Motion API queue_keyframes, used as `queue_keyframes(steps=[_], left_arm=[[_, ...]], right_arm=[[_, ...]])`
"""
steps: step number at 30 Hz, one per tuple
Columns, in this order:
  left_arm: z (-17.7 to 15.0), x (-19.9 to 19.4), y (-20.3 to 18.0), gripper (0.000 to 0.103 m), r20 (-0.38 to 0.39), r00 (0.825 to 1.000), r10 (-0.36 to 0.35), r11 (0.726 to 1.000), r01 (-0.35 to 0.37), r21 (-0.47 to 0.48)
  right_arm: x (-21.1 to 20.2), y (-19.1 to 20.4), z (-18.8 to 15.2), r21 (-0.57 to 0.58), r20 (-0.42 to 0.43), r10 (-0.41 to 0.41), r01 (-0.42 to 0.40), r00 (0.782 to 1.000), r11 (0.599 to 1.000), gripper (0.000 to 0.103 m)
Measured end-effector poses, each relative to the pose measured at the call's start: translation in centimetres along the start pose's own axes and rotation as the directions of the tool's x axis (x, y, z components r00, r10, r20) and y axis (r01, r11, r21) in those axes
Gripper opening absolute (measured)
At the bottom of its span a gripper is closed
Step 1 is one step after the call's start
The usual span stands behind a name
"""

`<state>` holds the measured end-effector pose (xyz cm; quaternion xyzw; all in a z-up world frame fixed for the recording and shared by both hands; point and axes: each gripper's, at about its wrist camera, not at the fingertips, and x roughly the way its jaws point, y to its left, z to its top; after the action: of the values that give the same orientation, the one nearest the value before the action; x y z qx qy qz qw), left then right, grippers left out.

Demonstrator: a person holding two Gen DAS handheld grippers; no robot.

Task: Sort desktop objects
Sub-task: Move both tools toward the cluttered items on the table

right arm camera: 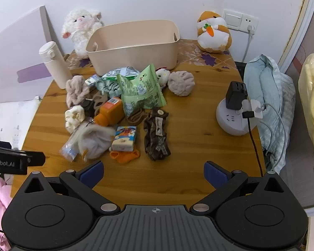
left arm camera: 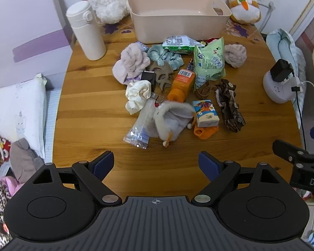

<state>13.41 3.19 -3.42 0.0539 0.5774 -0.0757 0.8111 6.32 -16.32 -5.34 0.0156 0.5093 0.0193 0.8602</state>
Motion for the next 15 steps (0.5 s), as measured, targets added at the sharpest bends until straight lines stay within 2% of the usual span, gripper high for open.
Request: queue_keyframes(steps=[3,8,15], left_arm=[[1.1,0.8,0.7,0.089,-0.008,1.0,-0.013,1.0,0.013,0.026],[3.3,2.2,2.3,0.089,-0.036,0.998,-0.046,0.997,0.048,0.054],[5.4,3.3,3.8,0.089,-0.046,0.997,-0.066,0.992,0.071,0.106]], right_arm=[[1.0,0.9,1.1,-0.02,-0.009,-0.024,0.024,1.0,1.0,0.103],[2.3,2.1,2.4,-0.037,0.031,-0.078,0.08,0.996,0.996,0.103],[4.4,2.7,3.7,0.009,0.012,-0.115,0.115,0.993,0.993,0.103]])
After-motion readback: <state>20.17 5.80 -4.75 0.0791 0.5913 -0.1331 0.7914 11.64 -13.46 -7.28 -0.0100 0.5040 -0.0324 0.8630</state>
